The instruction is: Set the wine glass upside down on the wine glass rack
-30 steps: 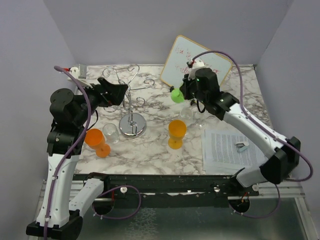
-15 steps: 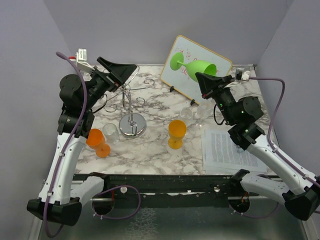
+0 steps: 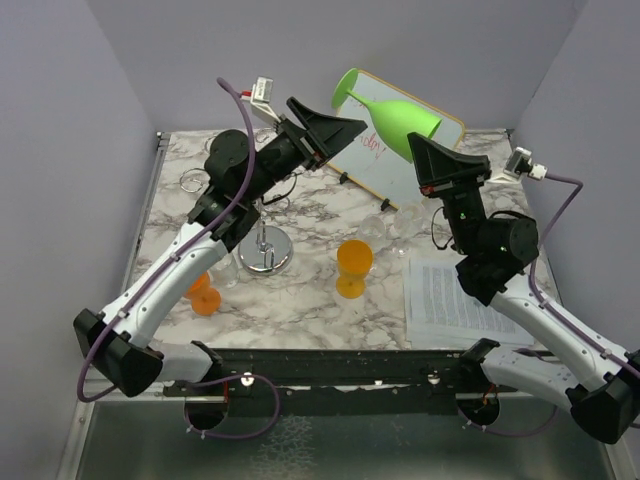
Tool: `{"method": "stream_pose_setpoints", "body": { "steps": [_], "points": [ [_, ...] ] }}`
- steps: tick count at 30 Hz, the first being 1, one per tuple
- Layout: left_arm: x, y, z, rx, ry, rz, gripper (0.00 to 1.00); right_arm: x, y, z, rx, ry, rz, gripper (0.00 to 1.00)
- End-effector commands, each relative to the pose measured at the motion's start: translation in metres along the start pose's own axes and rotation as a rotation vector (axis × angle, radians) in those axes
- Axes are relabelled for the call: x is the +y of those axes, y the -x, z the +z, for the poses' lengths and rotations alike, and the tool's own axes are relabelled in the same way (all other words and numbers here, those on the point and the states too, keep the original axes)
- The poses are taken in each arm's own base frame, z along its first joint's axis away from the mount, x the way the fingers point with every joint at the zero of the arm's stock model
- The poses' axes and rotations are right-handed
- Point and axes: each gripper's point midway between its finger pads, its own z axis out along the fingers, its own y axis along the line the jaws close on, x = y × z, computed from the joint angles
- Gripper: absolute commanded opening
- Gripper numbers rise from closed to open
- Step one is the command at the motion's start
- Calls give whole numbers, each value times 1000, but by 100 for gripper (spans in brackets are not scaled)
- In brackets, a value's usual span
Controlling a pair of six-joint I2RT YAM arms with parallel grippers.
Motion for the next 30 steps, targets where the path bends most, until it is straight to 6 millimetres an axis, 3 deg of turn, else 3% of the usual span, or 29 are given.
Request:
{"method": "stream_pose_setpoints", "body": {
  "steps": [1, 9, 20, 23, 27, 30],
  "points": [
    [-36, 7, 22, -111, -102, -64, 99, 17, 14, -1, -72, 64, 123, 1],
    [-37, 32, 20, -392, -72, -115, 92, 14, 16, -11, -100, 66, 202, 1],
    [-25, 28, 36, -428, -58, -127, 60, 20, 13, -19, -87, 101, 276, 1],
    [-19, 27, 37, -433, -40, -124, 59, 22, 13, -19, -84, 110, 281, 1],
    [-10, 26, 34, -449, -15, -137, 72, 23, 16, -21, -97, 116, 273, 1],
    [-7, 24, 33, -448, -8, -145, 76, 21, 21, -21, -118, 102, 256, 1]
  ]
}}
